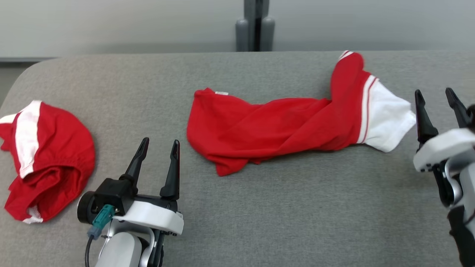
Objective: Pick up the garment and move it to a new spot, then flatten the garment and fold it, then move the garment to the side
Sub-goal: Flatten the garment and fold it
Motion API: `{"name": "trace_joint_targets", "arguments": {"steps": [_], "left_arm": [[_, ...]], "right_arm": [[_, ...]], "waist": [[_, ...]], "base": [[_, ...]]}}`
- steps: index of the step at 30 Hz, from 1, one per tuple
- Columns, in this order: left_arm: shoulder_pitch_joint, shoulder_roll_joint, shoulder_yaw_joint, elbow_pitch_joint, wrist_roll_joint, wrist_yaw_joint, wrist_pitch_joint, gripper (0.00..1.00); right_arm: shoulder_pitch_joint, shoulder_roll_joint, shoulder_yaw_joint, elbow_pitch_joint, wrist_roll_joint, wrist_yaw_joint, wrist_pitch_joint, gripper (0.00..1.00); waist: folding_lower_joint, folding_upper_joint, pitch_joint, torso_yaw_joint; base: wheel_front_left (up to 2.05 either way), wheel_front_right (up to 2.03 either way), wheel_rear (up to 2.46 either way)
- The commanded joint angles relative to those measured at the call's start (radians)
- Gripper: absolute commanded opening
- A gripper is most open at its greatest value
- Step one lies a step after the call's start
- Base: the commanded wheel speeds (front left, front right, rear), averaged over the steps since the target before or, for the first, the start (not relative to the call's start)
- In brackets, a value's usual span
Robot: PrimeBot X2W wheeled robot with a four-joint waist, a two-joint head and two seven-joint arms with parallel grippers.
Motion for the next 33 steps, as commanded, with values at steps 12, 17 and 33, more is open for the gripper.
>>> {"name": "trace_joint_targets", "arguments": {"steps": [12, 17, 33], "left_arm": [[0.031, 0.003, 0.005, 0.012, -0.010, 0.009, -0.002, 1.00], [0.043, 0.003, -0.006, 0.050, -0.010, -0.006, -0.002, 1.00], [-0.166, 0.018, -0.150, 0.435, 0.081, -0.026, 0.092, 1.00]], "right_arm": [[0.308, 0.113, -0.123, -0.333, -0.104, 0.000, -0.004, 1.00], [0.321, 0.133, -0.124, -0.360, -0.122, 0.000, -0.004, 1.00], [0.292, 0.169, -0.146, -0.376, -0.118, 0.000, -0.004, 1.00]], "waist": [[0.0000, 0.0000, -0.041, -0.066], [0.0000, 0.0000, -0.042, -0.081], [0.0000, 0.0000, 0.058, -0.171]], "base": [[0.00, 0.00, 0.00], [0.00, 0.00, 0.00], [0.00, 0.00, 0.00]]}}
